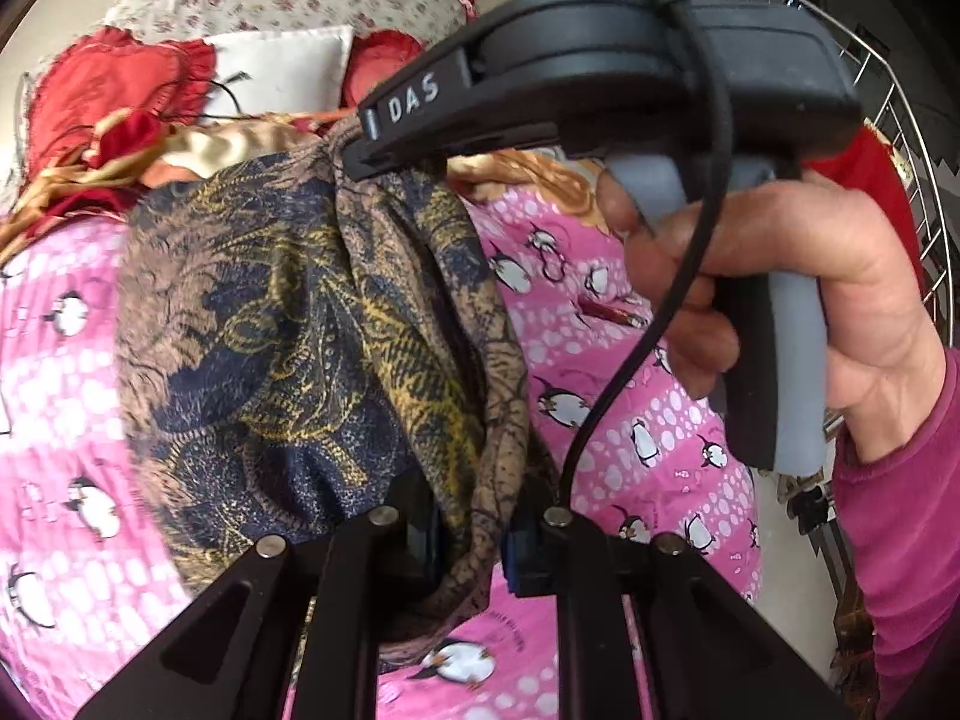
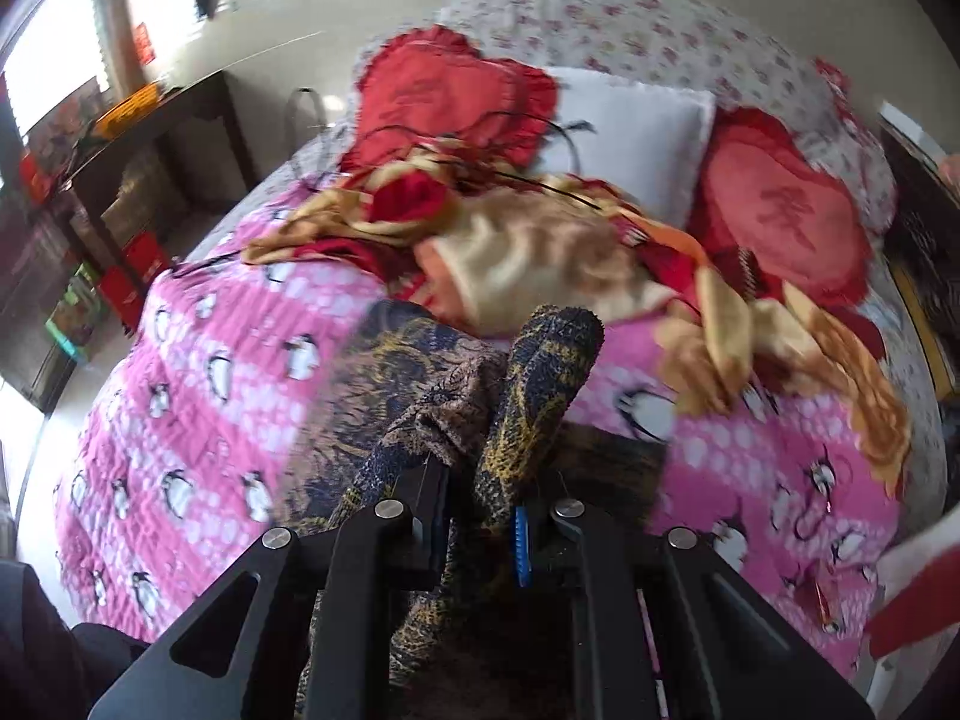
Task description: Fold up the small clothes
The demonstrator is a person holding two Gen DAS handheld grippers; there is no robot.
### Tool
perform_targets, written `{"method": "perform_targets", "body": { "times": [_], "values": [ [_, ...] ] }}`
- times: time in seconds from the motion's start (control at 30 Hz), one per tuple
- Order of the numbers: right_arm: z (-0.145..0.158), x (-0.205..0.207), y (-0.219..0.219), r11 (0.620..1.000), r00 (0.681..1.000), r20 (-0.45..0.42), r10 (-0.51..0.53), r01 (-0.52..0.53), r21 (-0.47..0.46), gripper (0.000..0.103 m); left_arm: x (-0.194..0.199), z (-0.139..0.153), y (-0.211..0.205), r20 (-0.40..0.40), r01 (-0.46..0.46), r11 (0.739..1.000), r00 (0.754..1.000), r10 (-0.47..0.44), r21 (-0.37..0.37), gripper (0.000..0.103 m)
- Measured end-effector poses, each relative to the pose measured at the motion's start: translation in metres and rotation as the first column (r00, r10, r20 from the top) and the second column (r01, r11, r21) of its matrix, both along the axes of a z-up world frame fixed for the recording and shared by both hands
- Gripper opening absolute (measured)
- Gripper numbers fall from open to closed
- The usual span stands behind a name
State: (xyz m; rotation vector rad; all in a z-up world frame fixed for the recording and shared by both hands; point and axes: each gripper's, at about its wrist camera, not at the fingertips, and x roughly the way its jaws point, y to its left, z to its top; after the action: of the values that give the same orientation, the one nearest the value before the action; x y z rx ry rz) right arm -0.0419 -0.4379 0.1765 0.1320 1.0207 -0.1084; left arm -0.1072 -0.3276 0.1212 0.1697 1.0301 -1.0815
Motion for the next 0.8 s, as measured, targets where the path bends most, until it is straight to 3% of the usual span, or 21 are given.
{"method": "perform_targets", "body": {
  "times": [0.17,0.23,0.27,0.3,0.33,0.47,0.63,0.7,0.77,0.8],
  "values": [
    [-0.043,-0.010,-0.036,0.995,0.995,-0.041,-0.093,0.095,0.039,0.012,-0.008,-0.022,-0.026,0.000,0.020,0.999,1.000,-0.020,0.041,0.017],
    [-0.056,-0.015,-0.043,0.991,0.992,-0.040,-0.122,0.124,0.053,0.016,-0.007,-0.028,-0.030,-0.018,0.027,0.998,1.000,-0.026,0.055,0.038],
    [-0.060,-0.019,-0.047,0.988,0.989,-0.036,-0.143,0.145,0.058,0.019,-0.009,-0.029,-0.031,-0.032,0.033,0.998,0.999,-0.031,0.056,0.057],
    [-0.059,-0.025,-0.050,0.984,0.987,-0.025,-0.162,0.163,0.076,0.024,-0.008,-0.026,-0.027,-0.041,0.036,0.998,0.999,-0.034,0.042,0.064],
    [-0.057,-0.030,-0.054,0.979,0.984,-0.013,-0.177,0.177,0.096,0.029,-0.008,-0.021,-0.020,-0.041,0.038,0.999,0.998,-0.037,0.020,0.066],
    [-0.034,-0.065,-0.056,0.968,0.974,0.042,-0.222,0.215,0.128,0.032,0.000,0.001,0.017,0.033,0.017,1.000,0.999,-0.016,-0.023,0.078],
    [-0.025,-0.109,-0.028,0.970,0.983,0.072,-0.168,0.152,0.187,0.037,0.015,-0.007,0.047,0.131,-0.098,0.994,0.987,0.090,0.057,0.080],
    [-0.035,-0.119,-0.013,0.974,0.988,0.042,-0.152,0.142,0.178,0.037,0.019,-0.020,0.054,0.173,-0.145,0.983,0.977,0.125,0.112,0.080],
    [-0.054,-0.125,-0.003,0.975,0.987,-0.026,-0.157,0.159,0.153,0.037,0.022,-0.036,0.059,0.155,-0.159,0.977,0.978,0.137,0.141,0.080],
    [-0.066,-0.127,0.000,0.975,0.984,-0.065,-0.163,0.171,0.139,0.032,0.024,-0.043,0.061,0.139,-0.166,0.973,0.980,0.144,0.158,0.080]
  ]
}}
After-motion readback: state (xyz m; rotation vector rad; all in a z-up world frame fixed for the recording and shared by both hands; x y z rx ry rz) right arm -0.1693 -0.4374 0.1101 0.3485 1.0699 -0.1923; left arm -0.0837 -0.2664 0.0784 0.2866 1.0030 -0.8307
